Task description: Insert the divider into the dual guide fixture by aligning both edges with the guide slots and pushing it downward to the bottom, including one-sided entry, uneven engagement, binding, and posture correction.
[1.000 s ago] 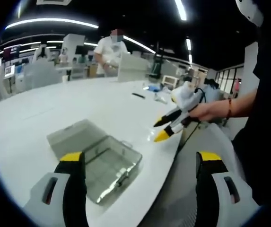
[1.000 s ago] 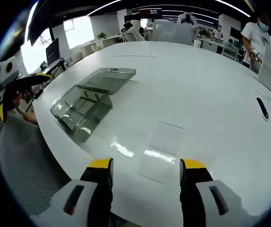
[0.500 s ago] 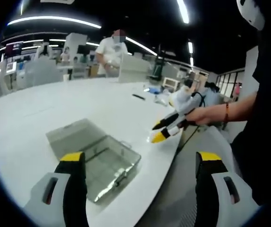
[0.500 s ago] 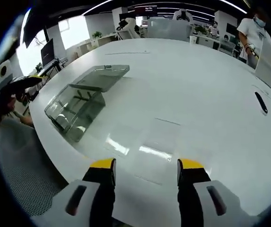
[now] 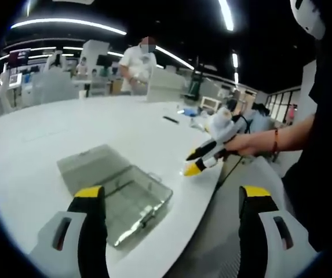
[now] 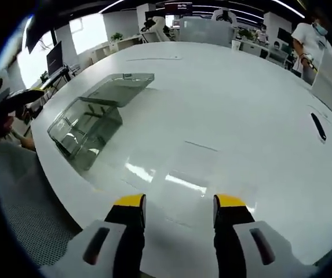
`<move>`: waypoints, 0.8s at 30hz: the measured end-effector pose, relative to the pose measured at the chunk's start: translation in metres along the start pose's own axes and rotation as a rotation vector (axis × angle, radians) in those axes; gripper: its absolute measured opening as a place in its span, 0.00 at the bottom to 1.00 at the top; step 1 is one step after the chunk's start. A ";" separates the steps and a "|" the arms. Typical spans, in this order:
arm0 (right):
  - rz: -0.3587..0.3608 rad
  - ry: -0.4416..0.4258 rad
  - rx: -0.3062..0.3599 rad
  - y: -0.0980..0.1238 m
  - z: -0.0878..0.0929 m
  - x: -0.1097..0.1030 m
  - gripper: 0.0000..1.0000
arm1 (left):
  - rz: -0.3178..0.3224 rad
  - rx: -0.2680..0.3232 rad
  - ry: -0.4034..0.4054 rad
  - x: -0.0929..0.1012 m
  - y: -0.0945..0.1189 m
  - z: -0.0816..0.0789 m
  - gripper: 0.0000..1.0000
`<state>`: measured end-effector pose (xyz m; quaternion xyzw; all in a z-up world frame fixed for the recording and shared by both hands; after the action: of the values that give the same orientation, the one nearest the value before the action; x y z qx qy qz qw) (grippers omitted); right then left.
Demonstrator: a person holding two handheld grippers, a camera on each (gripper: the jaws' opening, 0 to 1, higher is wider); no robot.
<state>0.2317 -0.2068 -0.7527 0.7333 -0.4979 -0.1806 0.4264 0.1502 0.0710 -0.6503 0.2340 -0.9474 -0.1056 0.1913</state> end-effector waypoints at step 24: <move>0.058 0.012 -0.038 -0.007 0.002 0.000 0.36 | 0.012 0.015 0.022 0.006 -0.004 0.005 0.93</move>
<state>0.2346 -0.2069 -0.7589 0.7113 -0.5130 -0.1733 0.4481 0.1446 0.0648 -0.6542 0.2310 -0.9473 -0.0949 0.2006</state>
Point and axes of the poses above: the point that each gripper's makers call its tool centre point, and the gripper's own axes: y roughly backward along the fingers, x roughly to its right, z roughly out of its underside, the point moved 7 cm from there along y, roughly backward along the fingers, and after that the axes turned 12 degrees about z, right-handed, at the moved point
